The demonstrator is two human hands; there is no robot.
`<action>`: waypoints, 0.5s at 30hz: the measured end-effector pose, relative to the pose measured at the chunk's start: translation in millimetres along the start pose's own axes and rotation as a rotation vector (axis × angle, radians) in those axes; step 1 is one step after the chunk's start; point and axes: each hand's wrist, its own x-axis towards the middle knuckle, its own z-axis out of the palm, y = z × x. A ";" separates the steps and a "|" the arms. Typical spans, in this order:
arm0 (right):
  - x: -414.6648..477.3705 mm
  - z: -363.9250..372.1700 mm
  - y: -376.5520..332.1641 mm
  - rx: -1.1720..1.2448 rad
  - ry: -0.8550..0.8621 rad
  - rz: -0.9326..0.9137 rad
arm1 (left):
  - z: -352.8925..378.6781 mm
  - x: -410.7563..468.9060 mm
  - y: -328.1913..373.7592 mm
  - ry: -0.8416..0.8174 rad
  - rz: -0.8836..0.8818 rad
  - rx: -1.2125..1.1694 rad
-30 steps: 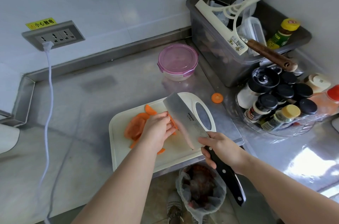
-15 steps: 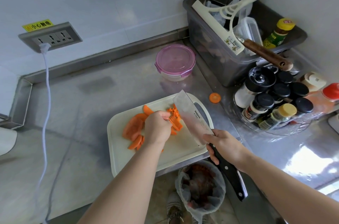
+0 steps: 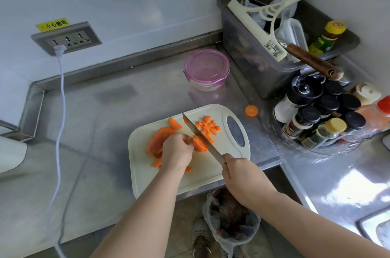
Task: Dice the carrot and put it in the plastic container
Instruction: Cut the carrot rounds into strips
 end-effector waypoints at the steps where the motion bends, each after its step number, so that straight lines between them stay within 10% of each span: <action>1: 0.2 1.8 -2.6 -0.042 -0.012 0.003 | 1.4 1.6 -0.9 0.002 0.005 0.014; 15: -1.2 11.8 -16.4 -0.128 -0.070 0.024 | 9.4 9.8 -7.0 0.053 0.030 0.102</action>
